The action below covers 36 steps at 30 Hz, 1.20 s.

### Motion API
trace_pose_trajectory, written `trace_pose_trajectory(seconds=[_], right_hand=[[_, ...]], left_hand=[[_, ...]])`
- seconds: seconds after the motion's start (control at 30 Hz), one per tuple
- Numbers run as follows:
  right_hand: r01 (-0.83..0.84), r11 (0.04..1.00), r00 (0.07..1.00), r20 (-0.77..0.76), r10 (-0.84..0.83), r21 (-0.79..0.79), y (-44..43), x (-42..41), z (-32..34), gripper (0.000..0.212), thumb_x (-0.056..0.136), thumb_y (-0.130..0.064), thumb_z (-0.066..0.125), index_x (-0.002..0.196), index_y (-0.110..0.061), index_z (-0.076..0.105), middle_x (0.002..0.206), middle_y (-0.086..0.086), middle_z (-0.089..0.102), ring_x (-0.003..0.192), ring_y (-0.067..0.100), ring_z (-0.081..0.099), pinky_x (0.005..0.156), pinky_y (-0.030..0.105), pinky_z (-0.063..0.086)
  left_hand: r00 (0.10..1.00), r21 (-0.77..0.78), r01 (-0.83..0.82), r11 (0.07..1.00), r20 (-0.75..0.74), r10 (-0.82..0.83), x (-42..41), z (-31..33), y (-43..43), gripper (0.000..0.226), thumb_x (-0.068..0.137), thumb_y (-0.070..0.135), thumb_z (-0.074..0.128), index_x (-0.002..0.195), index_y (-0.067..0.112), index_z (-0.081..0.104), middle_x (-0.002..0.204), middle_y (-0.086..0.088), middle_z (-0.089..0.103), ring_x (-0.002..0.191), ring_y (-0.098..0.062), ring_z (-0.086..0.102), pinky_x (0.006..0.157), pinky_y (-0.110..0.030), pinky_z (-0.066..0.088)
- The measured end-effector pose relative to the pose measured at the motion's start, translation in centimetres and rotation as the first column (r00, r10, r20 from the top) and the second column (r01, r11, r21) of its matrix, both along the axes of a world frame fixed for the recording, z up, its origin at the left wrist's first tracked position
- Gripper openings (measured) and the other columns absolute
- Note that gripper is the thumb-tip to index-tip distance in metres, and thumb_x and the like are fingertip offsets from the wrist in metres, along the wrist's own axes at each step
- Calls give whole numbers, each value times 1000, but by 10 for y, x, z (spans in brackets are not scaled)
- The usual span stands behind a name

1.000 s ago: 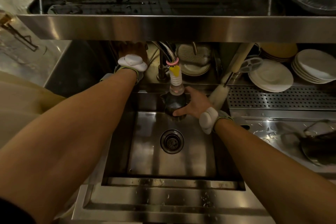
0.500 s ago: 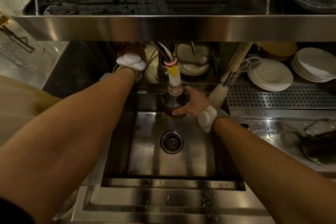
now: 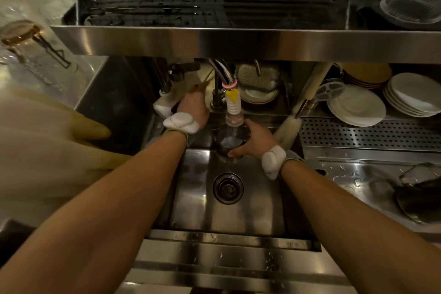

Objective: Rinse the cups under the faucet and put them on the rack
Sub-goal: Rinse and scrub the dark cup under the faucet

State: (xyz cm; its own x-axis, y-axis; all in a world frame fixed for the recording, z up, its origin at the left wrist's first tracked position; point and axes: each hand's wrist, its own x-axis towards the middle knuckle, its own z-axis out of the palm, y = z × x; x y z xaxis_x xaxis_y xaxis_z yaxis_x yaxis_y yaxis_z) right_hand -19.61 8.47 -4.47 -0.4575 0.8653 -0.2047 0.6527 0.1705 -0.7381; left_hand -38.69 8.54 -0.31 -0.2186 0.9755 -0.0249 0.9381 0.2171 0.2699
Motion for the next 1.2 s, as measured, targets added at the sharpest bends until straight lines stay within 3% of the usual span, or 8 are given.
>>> trace_pose_trajectory(seconds=[0.1,0.27,0.5,0.7,0.77,0.93,1.03,1.2], right_hand=[[-10,1000,1000,-23,10,5,-1,3,-1,76,54,-25,91,121,-18,54,105,-9,57,96,6,51,81,19,38],[-56,998,998,-38,56,-3,1,3,2,71,54,-20,91,117,-20,59,101,-10,60,96,9,59,69,2,37],[-9,998,997,71,4,63,-6,9,-8,78,58,-33,88,128,-27,53,118,9,47,113,23,42,96,27,34],[141,988,990,39,-138,-68,-5,6,-12,76,61,-20,88,121,-15,42,102,1,56,98,19,59,72,19,44],[136,987,990,41,-133,-89,-6,-1,-14,74,60,-20,88,119,-13,44,106,1,59,102,20,60,81,26,48],[61,992,984,-160,-79,-114,-19,-23,-15,91,56,-13,90,133,-15,43,110,-5,59,105,12,57,72,7,42],[100,990,979,-166,-115,-96,-21,-30,-23,85,57,-17,89,131,-17,48,115,-1,64,101,10,58,80,17,43],[232,965,961,-124,-247,-121,-27,-8,-33,83,55,-18,89,125,-17,45,108,-7,60,102,12,57,85,23,45]], left_hand=[[984,41,122,992,123,-126,0,-15,-26,50,82,12,63,130,16,51,129,-13,52,117,-35,54,96,-40,47],[883,-193,383,903,364,-297,16,-19,-44,81,66,12,82,138,16,45,127,1,56,117,-14,53,92,-19,38],[898,-90,273,958,381,-220,33,-35,-47,82,60,41,84,130,21,46,124,-3,62,113,-22,60,94,-35,49],[953,-113,71,991,301,-34,33,-30,-47,94,54,48,85,130,15,41,124,-6,61,110,-26,60,83,-28,46],[942,-118,-47,992,325,83,35,-30,-49,94,56,50,83,130,12,41,125,-6,61,111,-25,60,81,-25,42],[920,-153,-92,984,365,142,40,-27,-50,87,62,50,79,130,12,41,123,-6,61,110,-27,60,78,-23,38],[869,-234,-33,972,474,144,30,-28,-51,76,68,45,76,130,18,44,121,-4,60,109,-25,60,81,-24,45],[643,-261,-63,963,728,239,11,-26,-55,25,93,15,50,117,15,59,101,-8,62,81,-14,60,55,-12,49]])
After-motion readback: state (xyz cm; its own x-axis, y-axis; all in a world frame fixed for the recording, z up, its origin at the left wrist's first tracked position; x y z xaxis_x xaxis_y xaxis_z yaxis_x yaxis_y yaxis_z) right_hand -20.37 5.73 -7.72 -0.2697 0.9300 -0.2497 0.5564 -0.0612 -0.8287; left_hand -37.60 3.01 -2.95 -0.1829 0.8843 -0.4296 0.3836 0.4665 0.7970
